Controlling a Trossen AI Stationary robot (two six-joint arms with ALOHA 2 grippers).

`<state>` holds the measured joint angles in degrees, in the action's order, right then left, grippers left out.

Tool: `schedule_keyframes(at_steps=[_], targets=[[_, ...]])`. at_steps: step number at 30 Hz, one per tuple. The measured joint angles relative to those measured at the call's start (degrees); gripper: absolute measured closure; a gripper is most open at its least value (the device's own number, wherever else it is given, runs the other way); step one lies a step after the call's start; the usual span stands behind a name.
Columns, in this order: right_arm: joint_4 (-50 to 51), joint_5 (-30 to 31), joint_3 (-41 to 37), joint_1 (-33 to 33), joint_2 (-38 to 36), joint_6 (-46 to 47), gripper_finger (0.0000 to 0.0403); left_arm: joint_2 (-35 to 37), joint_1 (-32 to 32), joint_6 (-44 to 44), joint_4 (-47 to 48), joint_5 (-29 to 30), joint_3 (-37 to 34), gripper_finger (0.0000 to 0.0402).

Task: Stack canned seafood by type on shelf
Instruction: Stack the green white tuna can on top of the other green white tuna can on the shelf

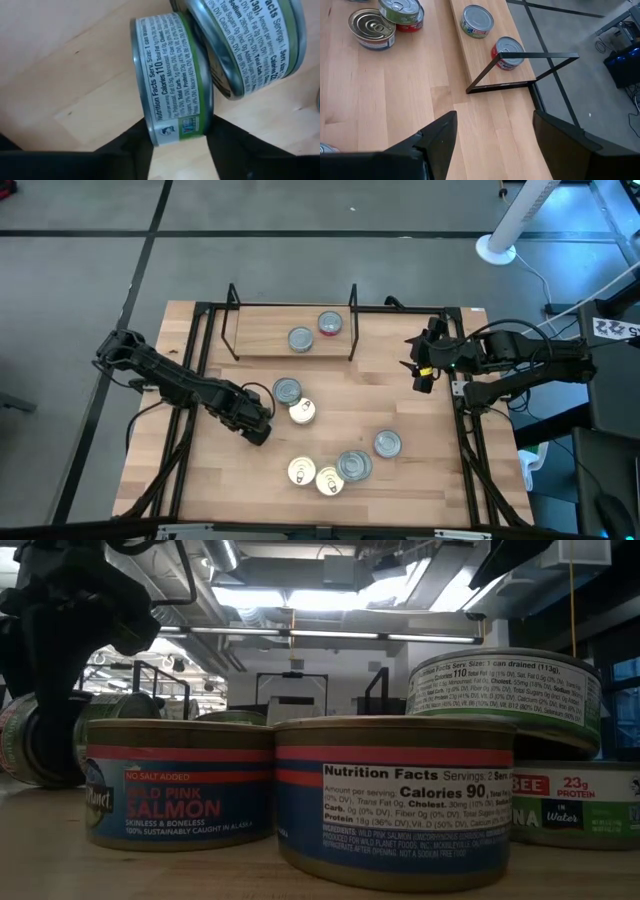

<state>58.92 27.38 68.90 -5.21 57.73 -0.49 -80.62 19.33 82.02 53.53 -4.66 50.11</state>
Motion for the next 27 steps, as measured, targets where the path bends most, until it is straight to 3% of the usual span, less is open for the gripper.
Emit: schedule_keyframes(at_steps=[3,12,16,22,27], targets=[[0.0,0.0,0.0,0.0,0.0,0.0,0.0143,0.1,0.0,-0.1,0.8,-0.5,0.1,0.0267],[0.1,0.0,0.0,0.0,-0.9,-3.0,0.0143,4.4,0.0,0.4,5.4,-0.7,0.0,0.0267],[0.3,-3.3,-1.2,0.0,-2.9,-4.0,0.0143,8.1,0.0,0.9,8.3,-0.7,0.9,0.0267],[-8.5,-7.7,-11.2,0.0,-11.3,-4.0,0.0143,14.3,0.0,1.1,12.3,0.6,3.6,0.0267],[-18.8,-9.1,-22.2,0.0,-18.4,-1.3,0.0143,19.1,0.0,1.6,12.0,8.5,6.0,0.0267]])
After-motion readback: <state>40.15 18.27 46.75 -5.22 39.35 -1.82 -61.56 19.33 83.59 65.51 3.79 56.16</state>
